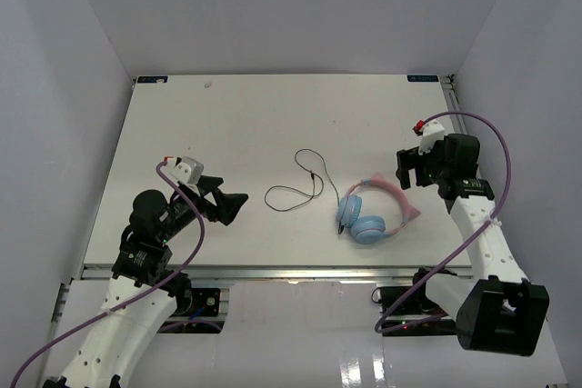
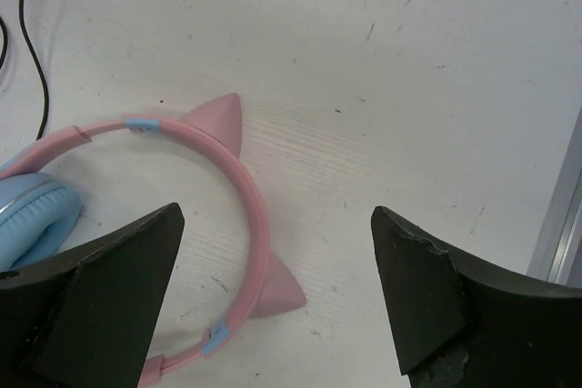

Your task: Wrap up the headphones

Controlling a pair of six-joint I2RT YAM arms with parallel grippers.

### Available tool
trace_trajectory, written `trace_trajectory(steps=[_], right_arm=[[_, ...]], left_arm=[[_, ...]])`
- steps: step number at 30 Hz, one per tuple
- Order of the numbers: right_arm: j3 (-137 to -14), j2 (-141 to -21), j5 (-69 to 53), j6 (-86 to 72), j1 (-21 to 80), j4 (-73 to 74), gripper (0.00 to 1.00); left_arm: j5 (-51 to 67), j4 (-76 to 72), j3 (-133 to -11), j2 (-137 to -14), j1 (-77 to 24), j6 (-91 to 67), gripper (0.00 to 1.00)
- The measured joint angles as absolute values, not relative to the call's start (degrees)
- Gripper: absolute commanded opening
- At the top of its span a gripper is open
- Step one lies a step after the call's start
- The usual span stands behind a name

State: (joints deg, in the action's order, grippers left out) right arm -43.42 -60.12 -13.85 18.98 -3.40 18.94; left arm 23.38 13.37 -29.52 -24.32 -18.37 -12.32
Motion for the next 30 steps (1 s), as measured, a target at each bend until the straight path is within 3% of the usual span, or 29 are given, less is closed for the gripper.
trace_trajectory(steps=[3,8,17,24,30], right_arm=[[-40.8,-56.9,-14.6,20.0,-3.4,16.9,0.9],[-38.9,-58.4,-24.5,39.0,-3.6,21.9,0.93],[-41.7,-76.0,-29.8,53.4,-3.6,27.0,1.0],[-47.4,-83.4,-28.7,53.6,-3.6,26.6,0.88],[-49.2,-88.3,-26.6,51.9,-3.4,25.7,0.58]], left_arm=[[23.4,13.3,-29.5,-24.3,-18.4,-12.3,0.98],[23.4,13.3,-29.5,-24.3,-18.4,-12.3,0.98],[23.4,13.3,-29.5,-24.3,-18.4,-12.3,0.98],[23.6,13.3,-29.5,-24.3,-18.4,-12.3,0.98],[24.0,13.3,-29.5,-24.5,-18.4,-12.3,0.98]])
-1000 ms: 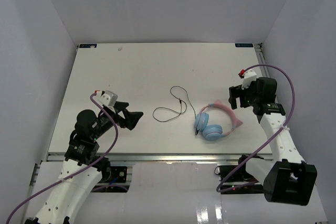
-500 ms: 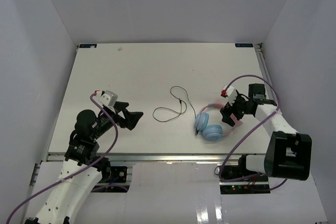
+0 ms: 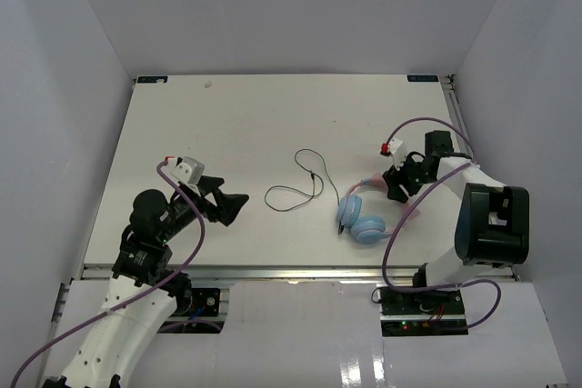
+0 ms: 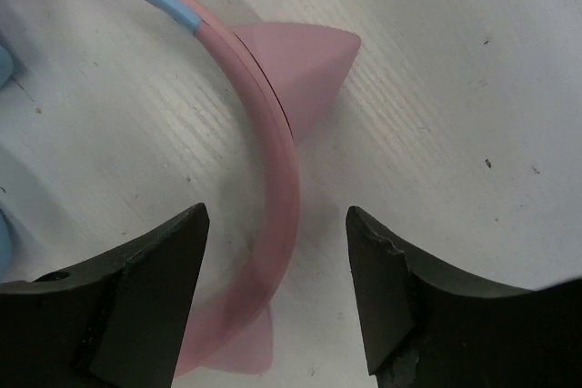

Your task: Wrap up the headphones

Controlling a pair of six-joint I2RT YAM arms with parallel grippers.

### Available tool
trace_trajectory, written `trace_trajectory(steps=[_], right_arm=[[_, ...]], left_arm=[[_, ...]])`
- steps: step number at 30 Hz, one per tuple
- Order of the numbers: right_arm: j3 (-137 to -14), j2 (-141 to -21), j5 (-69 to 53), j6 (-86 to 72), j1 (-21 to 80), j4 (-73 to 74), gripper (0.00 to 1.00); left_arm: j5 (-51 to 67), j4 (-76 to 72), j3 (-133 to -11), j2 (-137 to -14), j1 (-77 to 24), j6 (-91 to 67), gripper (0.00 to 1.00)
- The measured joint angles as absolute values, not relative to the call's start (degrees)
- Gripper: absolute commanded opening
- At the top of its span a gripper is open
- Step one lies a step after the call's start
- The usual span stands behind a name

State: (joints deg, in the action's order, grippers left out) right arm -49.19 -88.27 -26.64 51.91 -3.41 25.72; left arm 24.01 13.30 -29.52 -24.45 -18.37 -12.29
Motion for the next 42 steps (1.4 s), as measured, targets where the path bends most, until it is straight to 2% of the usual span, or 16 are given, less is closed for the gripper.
trace_trajectory(steps=[6,9,11,14,19,23,27,31,37,42], right_arm=[[-48.3,-90.6,-23.4,50.6,-2.9,24.0,0.42],[-47.5,-90.3,-22.4,49.7,-2.4,22.0,0.28],[-47.1,-90.1,-22.0,48.6,-1.9,20.9,0.16],[-47.0,-90.0,-21.6,46.6,-1.2,19.9,0.08],[-47.0,-88.3,-24.7,43.1,-0.6,21.3,0.08],[-48.6,-80.3,-30.6,39.2,3.2,26.3,0.08],[-57.4,-71.4,-37.5,30.5,8.4,27.6,0.08],[-66.8,-67.2,-41.8,19.1,10.3,22.7,0.08],[-77.2,-66.9,-38.8,1.4,12.8,17.1,0.08],[-85.3,-69.3,-35.1,-7.8,13.2,16.0,0.08]], left_arm=[[24.2,13.3,-29.5,-24.6,-18.4,-12.3,0.98],[24.5,13.3,-29.5,-24.8,-18.4,-12.3,0.98],[24.6,13.3,-29.5,-25.0,-18.4,-12.3,0.98],[24.7,13.1,-29.5,-25.3,-18.4,-12.8,0.98],[24.1,11.8,-28.6,-25.8,-18.4,-15.2,0.98],[26.7,8.9,-27.1,-26.4,-18.4,-16.1,0.98],[31.8,2.1,-25.1,-28.3,-18.4,-16.5,0.98],[34.9,-4.5,-25.1,-32.3,-18.4,-14.7,0.98],[37.2,-19.1,-24.5,-39.5,-20.8,-11.0,0.98],[35.1,-30.1,-25.4,-51.3,-29.7,-5.6,0.98]])
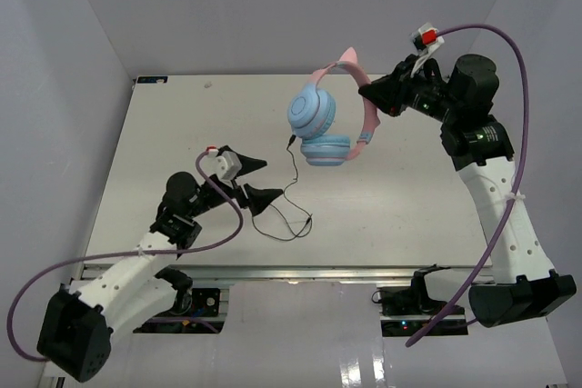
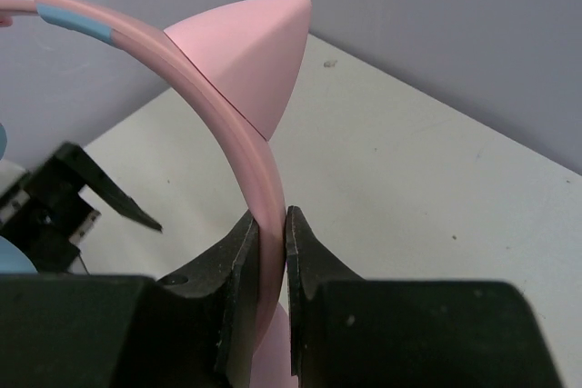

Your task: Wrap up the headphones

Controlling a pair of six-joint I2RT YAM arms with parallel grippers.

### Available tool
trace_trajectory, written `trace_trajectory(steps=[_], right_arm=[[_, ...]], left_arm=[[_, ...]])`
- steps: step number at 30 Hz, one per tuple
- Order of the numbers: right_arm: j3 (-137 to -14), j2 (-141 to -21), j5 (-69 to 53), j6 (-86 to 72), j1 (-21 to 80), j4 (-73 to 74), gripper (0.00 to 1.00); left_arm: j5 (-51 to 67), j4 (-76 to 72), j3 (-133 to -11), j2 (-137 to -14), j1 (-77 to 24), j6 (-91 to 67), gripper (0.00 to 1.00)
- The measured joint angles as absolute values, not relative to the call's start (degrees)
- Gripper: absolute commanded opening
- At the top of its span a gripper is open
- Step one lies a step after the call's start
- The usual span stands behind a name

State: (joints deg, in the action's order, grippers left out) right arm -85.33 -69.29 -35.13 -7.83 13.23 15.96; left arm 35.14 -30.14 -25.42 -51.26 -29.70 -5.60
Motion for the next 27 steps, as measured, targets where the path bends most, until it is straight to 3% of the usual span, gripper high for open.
trace_trajectory(steps=[7,11,13,14,19,22,27], right_arm=[[-90.2,-70.1,-34.0,-13.4,12.8,15.2,0.08],[-90.7,-70.1,-34.3,-15.2,12.8,15.3,0.08],[-91.1,-70.1,-34.3,-15.9,12.8,15.4,0.08],[-91.5,-70.1,-34.3,-16.1,12.7,15.6,0.08],[-95.0,-70.1,-33.2,-16.8,10.9,16.4,0.08],[-96.3,-70.1,-32.9,-18.0,9.9,16.0,0.08],[-96.3,-70.4,-32.8,-19.6,8.5,16.2,0.08]], left_arm=[[34.0,-42.4,-29.4,-70.0,-37.1,0.7,0.98],[32.9,-47.0,-31.6,-78.3,-38.0,1.8,0.83],[32.2,-48.9,-32.3,-81.5,-38.4,1.8,0.66],[31.9,-49.8,-32.4,-82.8,-38.5,1.7,0.62],[30.4,-56.3,-29.6,-85.7,-38.6,-1.2,0.56],[29.9,-59.8,-26.6,-85.6,-38.7,-3.1,0.45],[29.4,-62.8,-24.9,-85.5,-38.8,-5.2,0.34]])
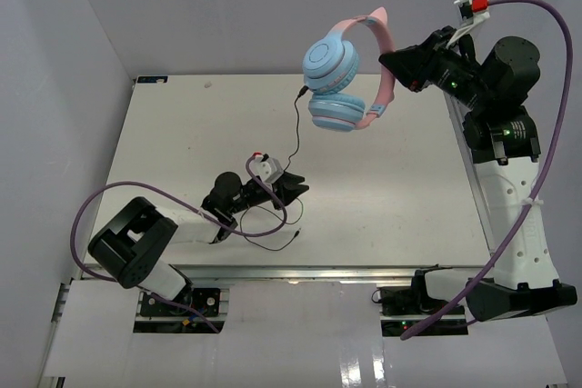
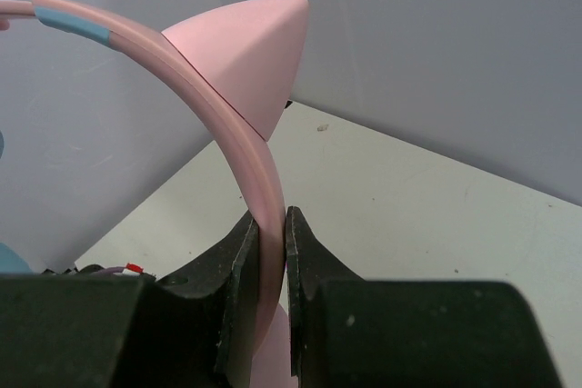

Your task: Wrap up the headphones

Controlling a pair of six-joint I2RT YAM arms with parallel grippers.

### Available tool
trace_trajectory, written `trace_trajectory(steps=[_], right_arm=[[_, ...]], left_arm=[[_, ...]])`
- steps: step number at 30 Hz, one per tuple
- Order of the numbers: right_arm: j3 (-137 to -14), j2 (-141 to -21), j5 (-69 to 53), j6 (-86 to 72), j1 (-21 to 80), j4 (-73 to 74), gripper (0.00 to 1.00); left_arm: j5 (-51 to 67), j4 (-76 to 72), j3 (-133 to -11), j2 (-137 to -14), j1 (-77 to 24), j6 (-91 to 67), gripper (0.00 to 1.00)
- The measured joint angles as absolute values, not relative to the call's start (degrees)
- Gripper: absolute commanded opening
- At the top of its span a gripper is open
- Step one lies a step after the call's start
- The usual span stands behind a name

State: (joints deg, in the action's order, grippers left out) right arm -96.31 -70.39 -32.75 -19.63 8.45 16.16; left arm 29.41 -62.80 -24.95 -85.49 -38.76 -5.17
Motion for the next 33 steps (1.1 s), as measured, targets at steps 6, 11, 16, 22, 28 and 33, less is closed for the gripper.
trace_trajectory(steps=[6,11,16,22,28,33], right_arm=[[-96.3,-70.5,-32.0,-20.2,6.8,16.3,0.08],[-96.3,-70.5,-31.4,-20.2,5.7,16.4,0.08],[-95.6,-69.9,-29.9,-20.2,5.3,16.5,0.08],[-92.3,-67.8,-20.5,-22.4,7.6,17.9,0.08],[-88.1,-67.5,-12.5,-27.1,8.6,18.2,0.08],[-83.6,-67.5,-8.4,-28.9,9.0,18.6,0.08]], left_arm=[[29.0,-64.1,-23.0,-84.2,-38.8,-6.4,0.1],[28.9,-63.4,-21.6,-82.1,-38.8,-6.8,0.0],[28.9,-62.3,-19.6,-79.0,-38.8,-8.0,0.0],[29.1,-54.2,-23.8,-78.6,-40.4,-10.7,0.0],[28.5,-46.1,-34.0,-88.2,-44.2,-15.3,0.0],[26.6,-37.5,-38.4,-94.4,-45.1,-19.3,0.0]])
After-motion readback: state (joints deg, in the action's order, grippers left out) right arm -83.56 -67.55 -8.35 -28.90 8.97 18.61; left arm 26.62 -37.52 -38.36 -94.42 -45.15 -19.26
